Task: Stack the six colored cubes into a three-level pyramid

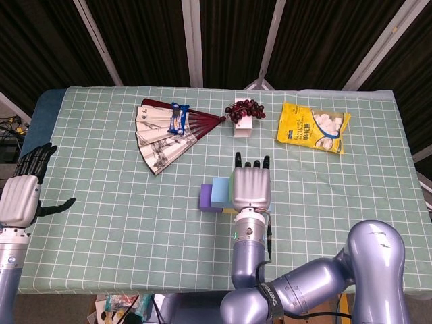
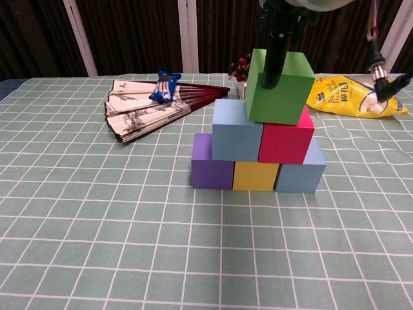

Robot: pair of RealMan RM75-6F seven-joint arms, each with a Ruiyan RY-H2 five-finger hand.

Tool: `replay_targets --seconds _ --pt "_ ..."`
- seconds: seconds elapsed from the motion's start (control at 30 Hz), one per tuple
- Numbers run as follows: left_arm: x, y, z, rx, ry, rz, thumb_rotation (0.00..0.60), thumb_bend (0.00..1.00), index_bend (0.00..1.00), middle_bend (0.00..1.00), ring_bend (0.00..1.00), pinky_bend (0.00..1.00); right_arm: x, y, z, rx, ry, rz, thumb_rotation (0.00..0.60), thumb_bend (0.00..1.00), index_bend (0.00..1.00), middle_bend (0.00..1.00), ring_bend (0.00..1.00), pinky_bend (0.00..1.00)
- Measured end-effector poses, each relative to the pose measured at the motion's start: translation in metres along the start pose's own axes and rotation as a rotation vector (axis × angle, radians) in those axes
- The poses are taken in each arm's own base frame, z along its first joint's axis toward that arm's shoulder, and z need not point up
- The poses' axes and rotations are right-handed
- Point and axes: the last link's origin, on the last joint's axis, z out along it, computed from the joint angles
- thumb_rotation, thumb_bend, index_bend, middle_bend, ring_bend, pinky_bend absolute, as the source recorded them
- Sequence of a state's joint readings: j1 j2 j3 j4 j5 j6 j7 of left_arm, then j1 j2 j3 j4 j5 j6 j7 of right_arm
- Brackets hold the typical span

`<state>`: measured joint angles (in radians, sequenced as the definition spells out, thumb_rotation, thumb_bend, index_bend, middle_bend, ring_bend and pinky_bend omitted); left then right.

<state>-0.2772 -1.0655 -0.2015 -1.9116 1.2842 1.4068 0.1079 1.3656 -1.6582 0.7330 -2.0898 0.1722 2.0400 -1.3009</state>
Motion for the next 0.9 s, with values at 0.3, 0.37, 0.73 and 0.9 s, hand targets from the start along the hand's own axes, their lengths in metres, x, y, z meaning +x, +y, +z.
replay_targets --seconds 0.3,0.37,0.73,0.9 --pt "-0.0001 -0.0002 0.0001 0.000 0.000 0.000 0.600 0.05 0.00 0.01 0.00 0.01 0.0004 -0.0013 -0.0009 -0.006 -0.017 0.007 0.600 0.33 0.00 0.43 0.21 0.09" --pt "0.0000 -0.0004 0.0002 0.000 0.001 0.001 0.600 0.05 0.00 0.01 0.00 0.01 0.0007 -0.0016 -0.0009 -0.008 -0.019 0.010 0.600 0.33 0.00 0.43 0.21 0.09" --pt "0.0003 -0.0011 0.0004 0.000 0.004 0.003 0.600 0.05 0.00 0.01 0.00 0.01 0.0012 -0.0010 0.0010 -0.021 -0.025 0.014 0.600 0.33 0.00 0.43 0.21 0.09" --pt "0.0000 -0.0012 0.0002 0.000 0.003 0.004 0.600 0.05 0.00 0.01 0.00 0.01 0.0009 -0.0014 0.0008 -0.016 -0.024 0.011 0.600 0.33 0.00 0.43 0.21 0.09"
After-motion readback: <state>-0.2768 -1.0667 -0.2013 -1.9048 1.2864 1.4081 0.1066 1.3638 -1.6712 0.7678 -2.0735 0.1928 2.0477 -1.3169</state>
